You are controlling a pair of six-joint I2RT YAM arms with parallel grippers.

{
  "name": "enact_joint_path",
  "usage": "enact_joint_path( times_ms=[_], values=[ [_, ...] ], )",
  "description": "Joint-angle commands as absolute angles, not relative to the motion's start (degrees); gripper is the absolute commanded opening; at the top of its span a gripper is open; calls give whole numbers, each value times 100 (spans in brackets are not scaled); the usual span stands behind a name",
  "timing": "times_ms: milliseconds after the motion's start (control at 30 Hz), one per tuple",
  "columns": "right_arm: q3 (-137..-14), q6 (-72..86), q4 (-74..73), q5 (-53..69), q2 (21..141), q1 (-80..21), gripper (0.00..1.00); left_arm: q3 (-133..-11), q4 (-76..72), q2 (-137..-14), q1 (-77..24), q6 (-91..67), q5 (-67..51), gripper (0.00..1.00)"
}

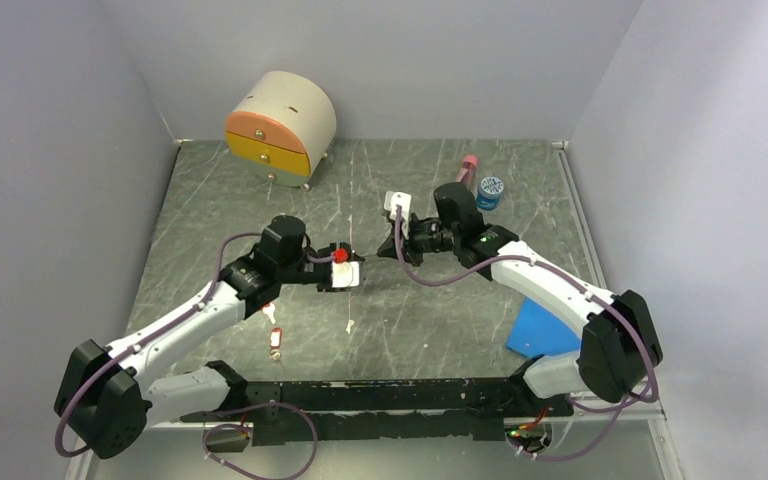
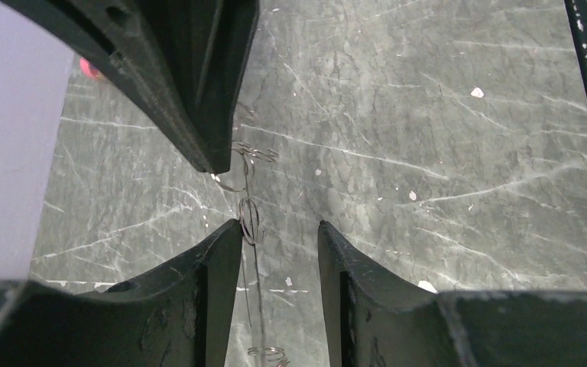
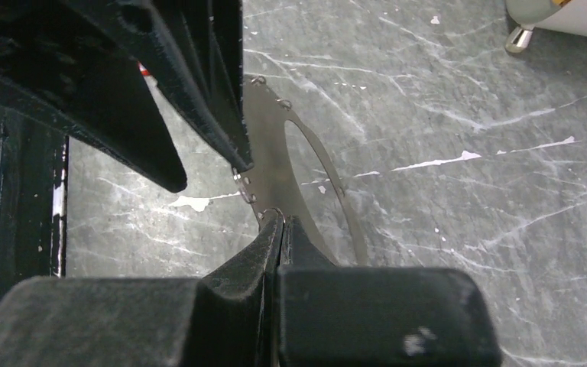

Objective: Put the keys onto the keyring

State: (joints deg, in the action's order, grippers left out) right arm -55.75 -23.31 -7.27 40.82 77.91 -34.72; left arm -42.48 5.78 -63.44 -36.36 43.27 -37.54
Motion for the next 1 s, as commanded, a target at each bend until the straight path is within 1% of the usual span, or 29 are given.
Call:
enact_joint_path(
  times_ms=[0,333,433,500,633,700,800,967],
  values=[
    [-5988,-2205,-386,4105,7861,-3491,0,-4252,746,-6031,-3865,4756,-3675,46],
    [-6105,-2030,-184,4112,8079,-3488,0,-4027,697,-5743,-4072,5248,-3855,43],
    [-6155,-2119,-228,4155,8122,-3489,0,-4047,664,-5712,-4074,5179,-3703,43],
    [-6132,-2206,-241,4171,8101,-3482,0,-4103,563,-5704,-4075,4819,-3389,44],
    [-6005,-2432,-255,4261,8008,-3488,0,-4219,49,-5797,-4049,3533,-2571,47],
    [-5937,-2540,-252,4304,7949,-3484,0,-4324,-83,-5897,-3970,3084,-2500,47],
    [-5854,-2678,-236,4392,7867,-3488,0,-4425,-109,-6059,-3733,2622,-2889,46],
    [-5785,-2873,-324,4583,7790,-3485,0,-4360,-530,-6230,-3027,2018,-4208,44]
  ],
)
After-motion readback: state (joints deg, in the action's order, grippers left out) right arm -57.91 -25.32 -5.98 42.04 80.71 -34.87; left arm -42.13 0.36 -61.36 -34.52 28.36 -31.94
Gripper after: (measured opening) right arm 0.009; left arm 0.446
